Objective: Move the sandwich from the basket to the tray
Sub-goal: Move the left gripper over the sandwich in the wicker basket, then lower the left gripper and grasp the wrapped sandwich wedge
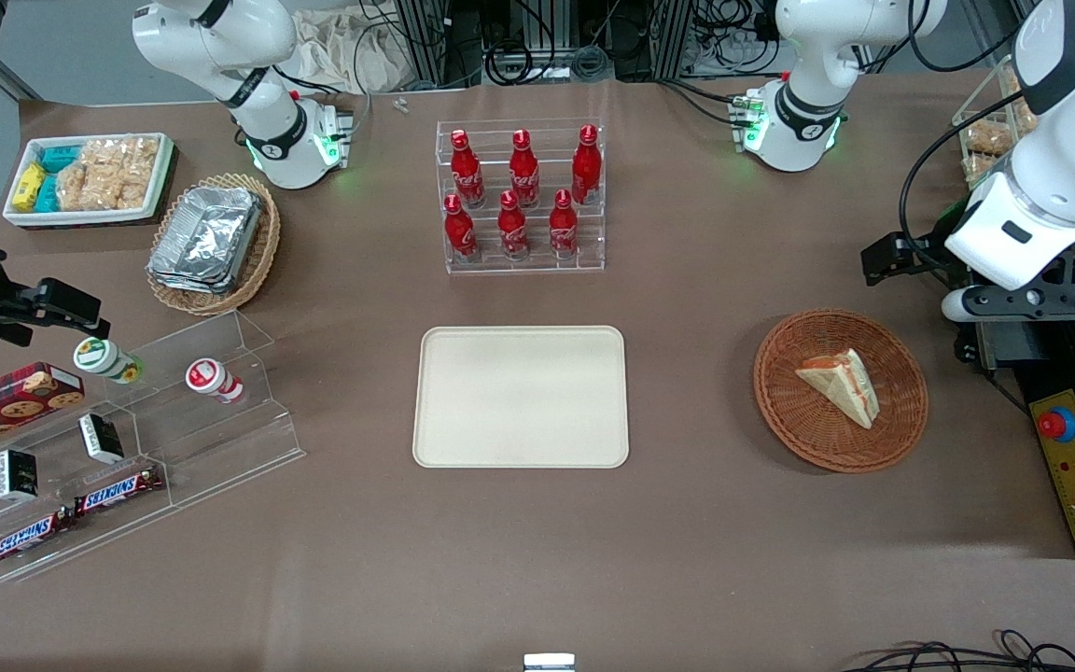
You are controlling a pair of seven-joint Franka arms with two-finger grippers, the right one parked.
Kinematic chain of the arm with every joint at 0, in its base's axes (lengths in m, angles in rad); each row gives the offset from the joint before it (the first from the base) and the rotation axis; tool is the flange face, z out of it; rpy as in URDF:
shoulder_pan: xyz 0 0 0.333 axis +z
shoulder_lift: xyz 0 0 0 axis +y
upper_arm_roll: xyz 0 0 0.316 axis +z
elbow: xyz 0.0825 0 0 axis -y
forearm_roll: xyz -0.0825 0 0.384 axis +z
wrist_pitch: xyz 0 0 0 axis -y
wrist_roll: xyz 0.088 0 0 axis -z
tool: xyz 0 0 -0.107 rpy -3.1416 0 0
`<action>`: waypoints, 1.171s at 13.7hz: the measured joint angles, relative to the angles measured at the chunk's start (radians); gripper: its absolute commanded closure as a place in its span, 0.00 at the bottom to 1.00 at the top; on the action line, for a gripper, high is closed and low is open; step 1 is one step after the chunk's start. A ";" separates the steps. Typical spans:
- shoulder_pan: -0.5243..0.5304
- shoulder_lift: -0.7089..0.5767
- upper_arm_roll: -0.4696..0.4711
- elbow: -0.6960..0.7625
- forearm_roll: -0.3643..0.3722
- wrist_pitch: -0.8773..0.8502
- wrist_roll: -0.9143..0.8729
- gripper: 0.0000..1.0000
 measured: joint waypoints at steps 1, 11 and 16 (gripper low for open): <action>0.000 0.000 0.001 0.000 0.001 -0.009 0.000 0.00; 0.035 0.048 0.079 -0.117 -0.029 0.097 -0.300 0.00; 0.034 0.062 0.080 -0.391 -0.010 0.424 -0.448 0.00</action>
